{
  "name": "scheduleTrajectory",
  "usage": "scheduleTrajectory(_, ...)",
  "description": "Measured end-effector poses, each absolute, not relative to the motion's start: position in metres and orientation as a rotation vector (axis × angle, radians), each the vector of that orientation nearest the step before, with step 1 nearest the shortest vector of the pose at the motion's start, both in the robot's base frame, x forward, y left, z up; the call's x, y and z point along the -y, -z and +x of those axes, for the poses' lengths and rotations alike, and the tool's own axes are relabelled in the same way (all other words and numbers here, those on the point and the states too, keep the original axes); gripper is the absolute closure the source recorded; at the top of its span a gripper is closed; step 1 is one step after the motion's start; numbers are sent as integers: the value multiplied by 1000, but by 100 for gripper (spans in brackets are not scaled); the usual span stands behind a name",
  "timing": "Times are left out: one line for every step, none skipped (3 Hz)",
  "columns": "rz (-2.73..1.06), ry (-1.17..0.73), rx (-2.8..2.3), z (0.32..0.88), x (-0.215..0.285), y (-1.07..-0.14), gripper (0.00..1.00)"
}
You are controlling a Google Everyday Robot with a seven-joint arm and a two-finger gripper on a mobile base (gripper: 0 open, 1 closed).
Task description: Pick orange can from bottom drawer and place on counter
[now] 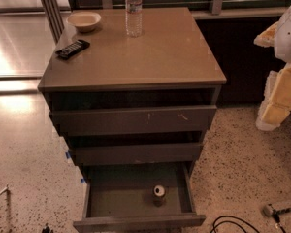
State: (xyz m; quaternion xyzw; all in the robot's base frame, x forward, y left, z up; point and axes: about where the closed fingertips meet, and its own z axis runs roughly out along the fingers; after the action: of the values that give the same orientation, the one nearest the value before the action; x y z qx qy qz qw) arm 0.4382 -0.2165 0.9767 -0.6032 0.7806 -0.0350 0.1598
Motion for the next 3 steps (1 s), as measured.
scheduleTrajectory(-1723,100,-2230,438,217,-977,0)
scheduleTrajectory(-1699,80,-2229,438,214,-968,27)
scheduleTrajectory(-1658,-39,-2213,431,191,-918,50)
